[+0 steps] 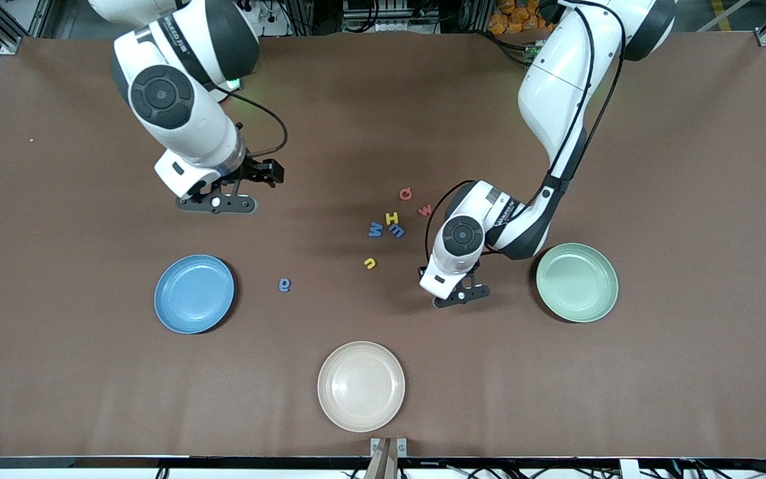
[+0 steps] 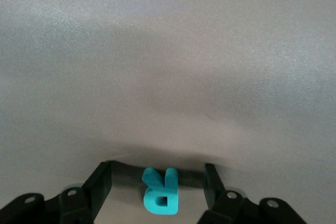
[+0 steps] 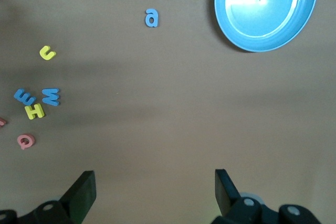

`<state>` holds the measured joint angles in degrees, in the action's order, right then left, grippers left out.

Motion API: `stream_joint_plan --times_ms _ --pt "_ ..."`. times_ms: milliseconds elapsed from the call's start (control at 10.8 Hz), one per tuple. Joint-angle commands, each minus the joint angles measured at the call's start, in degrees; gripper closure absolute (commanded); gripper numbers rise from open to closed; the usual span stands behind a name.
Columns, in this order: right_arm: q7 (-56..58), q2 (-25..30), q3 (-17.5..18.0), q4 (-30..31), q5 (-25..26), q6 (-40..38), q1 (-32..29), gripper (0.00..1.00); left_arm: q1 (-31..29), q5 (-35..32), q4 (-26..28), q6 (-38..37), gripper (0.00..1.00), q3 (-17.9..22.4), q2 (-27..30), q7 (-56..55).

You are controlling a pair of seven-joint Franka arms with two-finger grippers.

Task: Sort upper and lower case letters into plates
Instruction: 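Grasp the teal R with the left gripper while the right gripper reaches letters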

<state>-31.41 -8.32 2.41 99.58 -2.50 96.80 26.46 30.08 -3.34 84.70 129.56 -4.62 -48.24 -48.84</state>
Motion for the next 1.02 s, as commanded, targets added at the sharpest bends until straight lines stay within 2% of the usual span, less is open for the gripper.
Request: stream_joint_plan --times_ms 0,93,464,556,927 --pt "-2.08 0.33 -0.3 0.35 -0.67 0.06 1.22 0.0 0.42 -1.58 1.96 0.7 0.26 0.05 1.12 -3.62" --pt "-3.56 0.33 -0.3 0.35 -0.67 0.23 1.75 0.0 0.42 -1.58 2.4 0.61 0.36 -0.04 1.74 -3.8" --pt "-6.65 -1.96 -0.3 -0.97 -0.67 2.51 3.77 0.0 1.03 -1.58 2.93 0.61 0.9 -0.3 2.45 -5.82" --pt "-6.65 -2.39 -0.3 -0.97 -0.67 3.56 3.77 0.0 1.03 -1.75 2.93 0.61 1.0 -0.22 2.53 -5.74" --pt "-9.45 -5.38 -0.38 -0.88 0.47 5.85 6.4 0.0 -0.37 -1.75 2.84 -0.35 1.0 0.05 7.44 -2.42"
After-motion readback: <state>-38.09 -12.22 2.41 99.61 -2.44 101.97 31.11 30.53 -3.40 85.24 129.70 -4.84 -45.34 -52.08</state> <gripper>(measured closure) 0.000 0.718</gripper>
